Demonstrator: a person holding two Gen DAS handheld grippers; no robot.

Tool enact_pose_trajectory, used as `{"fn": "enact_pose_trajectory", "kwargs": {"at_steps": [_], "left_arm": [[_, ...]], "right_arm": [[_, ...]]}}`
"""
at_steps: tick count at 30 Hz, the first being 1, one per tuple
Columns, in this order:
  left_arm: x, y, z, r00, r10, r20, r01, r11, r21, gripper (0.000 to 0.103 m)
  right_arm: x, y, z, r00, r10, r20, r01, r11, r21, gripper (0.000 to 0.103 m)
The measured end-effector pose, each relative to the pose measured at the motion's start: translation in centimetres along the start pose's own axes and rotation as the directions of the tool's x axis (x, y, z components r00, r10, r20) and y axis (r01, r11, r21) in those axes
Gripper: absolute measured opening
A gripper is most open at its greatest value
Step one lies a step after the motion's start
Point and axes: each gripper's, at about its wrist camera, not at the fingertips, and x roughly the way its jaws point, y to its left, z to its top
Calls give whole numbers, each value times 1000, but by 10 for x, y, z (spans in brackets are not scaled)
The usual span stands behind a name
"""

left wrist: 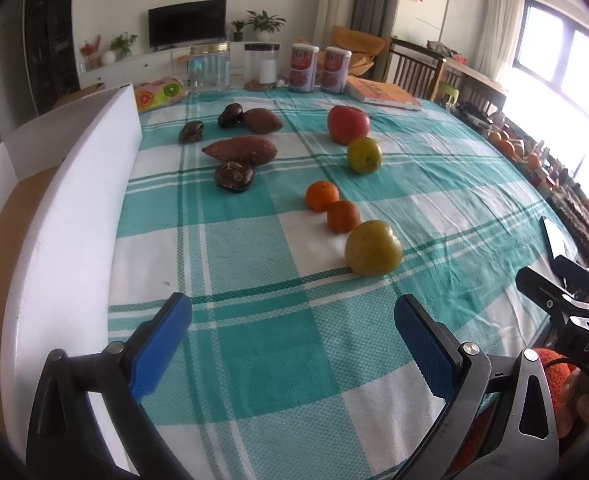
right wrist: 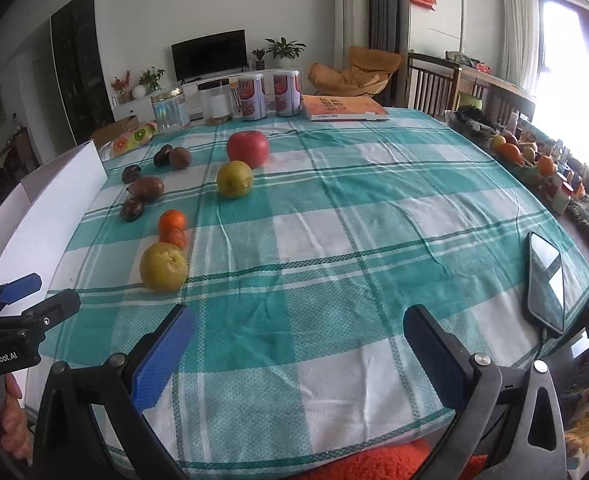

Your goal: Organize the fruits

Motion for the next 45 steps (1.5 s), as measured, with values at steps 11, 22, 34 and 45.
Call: {"fn": "enact_pose_trajectory", "kwargs": {"at_steps": [11,22,34,45], "left_arm": [[10,-10,-4,1000,4,-28,-4,1000,22,102],[13,-5,-6,999,18,-33,-17,1000,8,102],[12,-3,-3,999,13,-35,-13,1000,3,102],[26,13,41,995,-51,-82,46,997,-63,102]], "right_arm": [[-3,-22,-9,999,13,32,-15,998,56,103],[-12,-22,-11,998,-2,58,1,999,34,103],[-13,-26,-12,998,4,70,-7,999,49,103],[-11,-30,-11,998,19,58,-23,997,77,103]]}}
